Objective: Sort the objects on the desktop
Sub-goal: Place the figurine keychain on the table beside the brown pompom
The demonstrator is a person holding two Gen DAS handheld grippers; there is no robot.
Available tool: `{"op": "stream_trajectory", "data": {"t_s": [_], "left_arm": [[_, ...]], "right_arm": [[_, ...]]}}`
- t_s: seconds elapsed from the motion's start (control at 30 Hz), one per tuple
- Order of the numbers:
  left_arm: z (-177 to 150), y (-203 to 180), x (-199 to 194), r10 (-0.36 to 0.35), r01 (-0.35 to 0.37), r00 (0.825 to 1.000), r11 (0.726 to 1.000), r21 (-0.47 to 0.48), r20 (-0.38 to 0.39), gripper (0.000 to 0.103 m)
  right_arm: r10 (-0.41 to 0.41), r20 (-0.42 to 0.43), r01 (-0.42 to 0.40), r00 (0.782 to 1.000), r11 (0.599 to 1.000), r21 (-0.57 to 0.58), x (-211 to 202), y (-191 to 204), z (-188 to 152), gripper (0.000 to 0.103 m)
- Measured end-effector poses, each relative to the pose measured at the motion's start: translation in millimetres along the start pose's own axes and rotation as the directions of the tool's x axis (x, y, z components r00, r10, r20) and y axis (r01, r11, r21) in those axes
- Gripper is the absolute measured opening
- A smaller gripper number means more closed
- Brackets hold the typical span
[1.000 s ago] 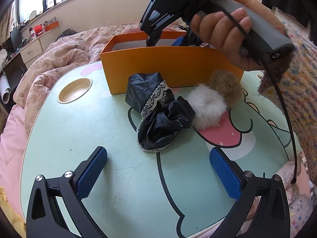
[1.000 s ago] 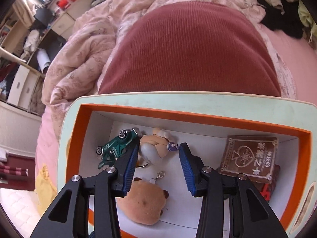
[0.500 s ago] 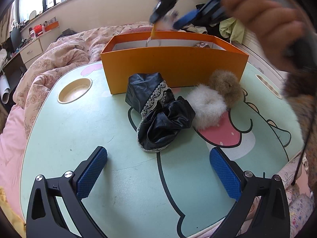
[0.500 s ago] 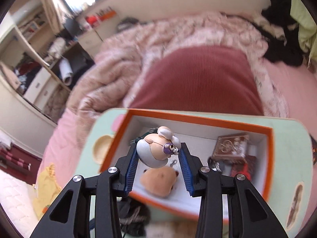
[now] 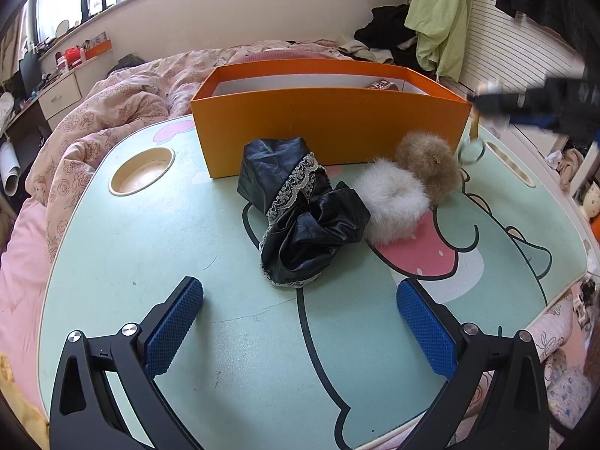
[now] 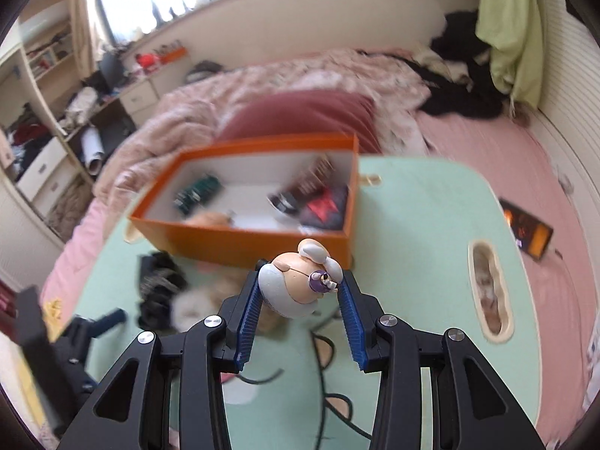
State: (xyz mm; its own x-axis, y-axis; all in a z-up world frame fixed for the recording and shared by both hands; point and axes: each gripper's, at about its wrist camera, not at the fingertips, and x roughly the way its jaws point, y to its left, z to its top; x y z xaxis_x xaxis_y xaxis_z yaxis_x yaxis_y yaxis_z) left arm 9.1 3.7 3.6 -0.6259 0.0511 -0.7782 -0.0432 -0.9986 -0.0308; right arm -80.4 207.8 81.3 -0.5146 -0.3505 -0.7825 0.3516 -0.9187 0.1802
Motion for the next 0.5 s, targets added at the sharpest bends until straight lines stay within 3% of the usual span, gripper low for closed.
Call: {"op": "stream_trajectory", "data": {"t_s": [0.2,0.4,0.43,0.5], "left_arm": [[0,0,0,-0.001,0.001,1.0,1.0,0.0,0.0,0.103],[0,0,0,0.0,0.0,1.0,1.0,0.0,0.0,0.103],[0,0,0,0.0,0.0,1.0,1.0,0.0,0.0,0.103],[0,0,0,0.0,0.0,1.0,1.0,0.0,0.0,0.103]], "right_arm": [[0.026,-0.087,-0.023,0.996,0.999,0.035,45,-3,-15,0.039],[0.005,-0.014,-0.005,1.0,1.0,0.01,39,2,-20,0.041],[0.005,0.004,-0.005,1.0,1.0,0.01,35,3,-21,0.043],[0.016,0.04,-0.016,0.999,1.0,0.011,25,1,-27,0.058]]}}
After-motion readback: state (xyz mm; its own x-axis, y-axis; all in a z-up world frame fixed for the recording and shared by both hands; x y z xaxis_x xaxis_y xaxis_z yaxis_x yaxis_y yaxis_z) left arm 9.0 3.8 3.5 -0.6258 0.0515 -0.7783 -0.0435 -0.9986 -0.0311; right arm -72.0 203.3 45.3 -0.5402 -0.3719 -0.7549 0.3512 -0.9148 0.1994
